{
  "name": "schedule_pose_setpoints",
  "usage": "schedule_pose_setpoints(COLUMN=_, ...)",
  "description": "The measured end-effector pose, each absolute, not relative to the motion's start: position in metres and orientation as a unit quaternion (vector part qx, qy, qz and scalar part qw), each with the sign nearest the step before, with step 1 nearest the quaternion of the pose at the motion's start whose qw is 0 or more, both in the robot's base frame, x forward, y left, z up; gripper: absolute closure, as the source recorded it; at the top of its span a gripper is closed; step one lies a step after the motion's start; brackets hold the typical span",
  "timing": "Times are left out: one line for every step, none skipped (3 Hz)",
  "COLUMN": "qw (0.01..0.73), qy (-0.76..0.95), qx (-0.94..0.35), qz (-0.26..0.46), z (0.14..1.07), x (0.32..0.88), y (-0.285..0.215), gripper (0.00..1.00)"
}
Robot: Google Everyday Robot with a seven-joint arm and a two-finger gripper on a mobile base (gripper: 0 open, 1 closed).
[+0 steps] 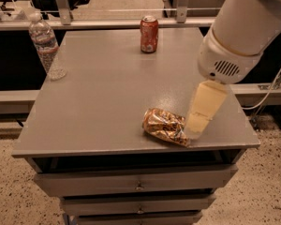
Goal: Place orange can upright
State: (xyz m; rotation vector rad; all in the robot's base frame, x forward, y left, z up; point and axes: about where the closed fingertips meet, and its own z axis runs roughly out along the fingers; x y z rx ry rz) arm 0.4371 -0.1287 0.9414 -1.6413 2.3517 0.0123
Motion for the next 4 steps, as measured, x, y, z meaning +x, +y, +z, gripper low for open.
schedule_pose_setpoints(qw=0.126, qy=0.819, qx=-0.559, qz=0.014, z=0.917, x=0.431, y=-0.106, gripper=0.00)
schedule_pose_setpoints(qw=0.118, qy=0.821, qx=-0.558, qz=0.014, z=0.890, x=0.428, y=-0.084, gripper=0.00)
schedule_pose_setpoints(qw=0.113, qy=0.824, qx=-0.556, qz=0.011, z=0.867, x=0.430, y=-0.068, gripper=0.00)
schedule_pose_setpoints(qw=0.114, qy=0.825, qx=-0.554, qz=0.006, z=0.853, x=0.435, y=-0.055, gripper=0.00)
